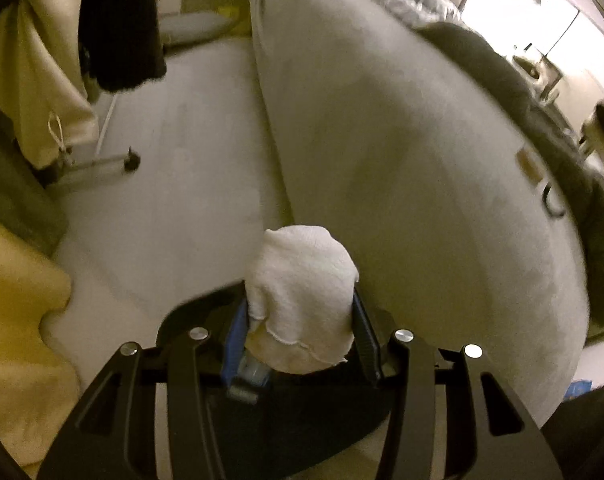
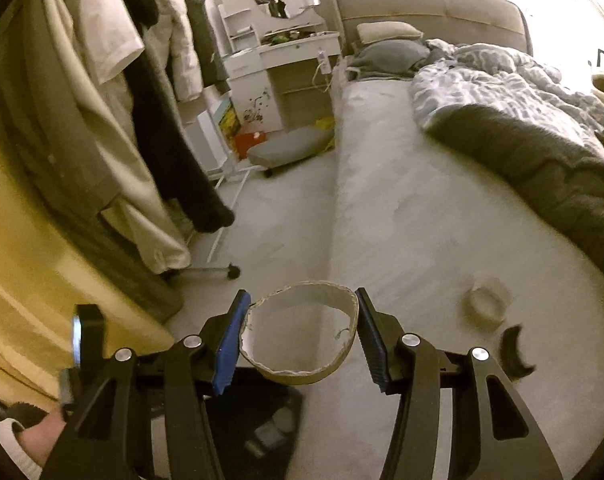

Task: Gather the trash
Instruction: 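Carry the tissue ball and tape roll over the black bin and open both tools, then move both tools back over the bed toward the remaining tape roll and black piece, then close the right tool on the black plastic piece while the left tool approaches the tape roll, then grasp the cardboard tape roll with the left tool and lift it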

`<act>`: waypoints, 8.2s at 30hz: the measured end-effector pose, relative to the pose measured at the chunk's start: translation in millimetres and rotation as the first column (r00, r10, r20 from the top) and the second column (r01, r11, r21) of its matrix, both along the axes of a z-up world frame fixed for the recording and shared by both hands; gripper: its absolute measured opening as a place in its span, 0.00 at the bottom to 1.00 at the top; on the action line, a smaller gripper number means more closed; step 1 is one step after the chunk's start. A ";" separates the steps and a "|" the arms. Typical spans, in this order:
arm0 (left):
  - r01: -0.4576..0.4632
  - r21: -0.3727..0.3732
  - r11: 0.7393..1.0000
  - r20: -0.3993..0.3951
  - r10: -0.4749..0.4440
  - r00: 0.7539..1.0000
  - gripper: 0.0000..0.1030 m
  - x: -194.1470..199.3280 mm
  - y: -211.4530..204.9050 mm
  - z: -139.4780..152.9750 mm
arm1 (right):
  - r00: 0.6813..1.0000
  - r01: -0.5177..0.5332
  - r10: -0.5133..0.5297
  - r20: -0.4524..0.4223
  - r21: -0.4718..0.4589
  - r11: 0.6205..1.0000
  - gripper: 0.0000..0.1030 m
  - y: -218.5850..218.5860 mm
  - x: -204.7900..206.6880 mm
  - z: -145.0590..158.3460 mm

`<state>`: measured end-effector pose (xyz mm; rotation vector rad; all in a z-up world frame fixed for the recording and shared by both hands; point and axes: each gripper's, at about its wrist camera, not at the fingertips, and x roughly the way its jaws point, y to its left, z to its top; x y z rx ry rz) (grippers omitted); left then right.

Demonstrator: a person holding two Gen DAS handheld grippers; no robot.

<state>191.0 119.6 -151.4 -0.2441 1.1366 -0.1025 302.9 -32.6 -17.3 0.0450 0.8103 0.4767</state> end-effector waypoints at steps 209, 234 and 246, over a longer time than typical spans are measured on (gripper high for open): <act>0.295 0.042 0.954 0.370 -0.290 0.883 0.82 134.7 -279.5 56.0 | 0.986 0.167 -0.167 0.003 -0.060 0.984 0.21 -238.4 37.7 -73.7; 0.295 0.140 0.945 0.311 -0.325 0.893 0.49 141.3 -305.2 37.5 | 0.979 0.203 -0.203 0.018 -0.046 0.978 0.21 -272.5 28.4 -57.3; 0.327 0.168 0.930 0.334 -0.366 0.869 0.48 117.6 -307.8 54.1 | 0.969 0.243 -0.239 0.067 -0.054 0.969 0.21 -278.6 18.8 -27.8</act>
